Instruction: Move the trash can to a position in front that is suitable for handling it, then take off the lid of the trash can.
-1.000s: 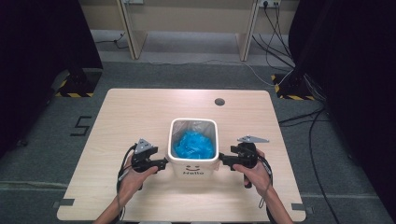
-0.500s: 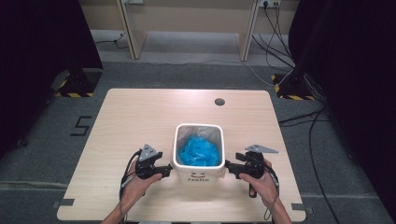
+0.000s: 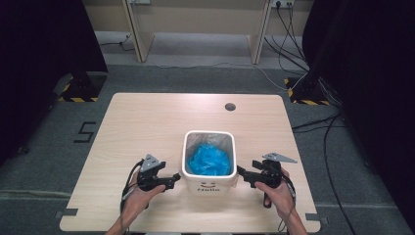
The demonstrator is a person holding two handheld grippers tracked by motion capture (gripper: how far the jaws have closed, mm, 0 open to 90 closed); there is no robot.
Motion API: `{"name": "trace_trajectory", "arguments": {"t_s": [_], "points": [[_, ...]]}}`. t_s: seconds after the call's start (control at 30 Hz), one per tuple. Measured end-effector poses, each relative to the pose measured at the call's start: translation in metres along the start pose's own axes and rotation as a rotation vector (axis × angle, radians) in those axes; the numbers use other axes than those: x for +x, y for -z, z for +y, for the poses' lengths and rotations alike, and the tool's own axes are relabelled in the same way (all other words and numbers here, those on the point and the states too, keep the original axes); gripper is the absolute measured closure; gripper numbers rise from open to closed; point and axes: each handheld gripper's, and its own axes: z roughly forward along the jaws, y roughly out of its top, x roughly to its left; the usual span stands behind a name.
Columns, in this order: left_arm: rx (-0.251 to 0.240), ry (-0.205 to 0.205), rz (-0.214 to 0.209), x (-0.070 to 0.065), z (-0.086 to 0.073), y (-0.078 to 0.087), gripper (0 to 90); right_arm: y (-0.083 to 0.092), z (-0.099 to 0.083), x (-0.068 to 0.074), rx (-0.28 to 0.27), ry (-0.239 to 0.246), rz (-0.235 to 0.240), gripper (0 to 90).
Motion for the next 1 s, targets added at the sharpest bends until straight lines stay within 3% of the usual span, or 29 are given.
{"name": "trace_trajectory", "arguments": {"t_s": [0.27,0.57,0.7,1.0], "points": [[0.032,-0.040,0.044,0.010,-0.018,0.016,20.6,0.003,-0.004,-0.011,-0.007,-0.035,-0.035,17.9],[0.061,-0.062,0.050,0.013,-0.024,0.018,20.2,0.002,0.000,-0.011,-0.007,-0.028,-0.036,17.5],[0.095,-0.094,0.063,0.014,-0.028,0.015,20.2,0.001,0.003,-0.013,-0.006,-0.033,-0.040,16.9],[0.135,-0.130,0.066,0.013,-0.034,0.010,20.0,0.011,0.020,-0.012,-0.056,-0.026,-0.057,16.7]]}}
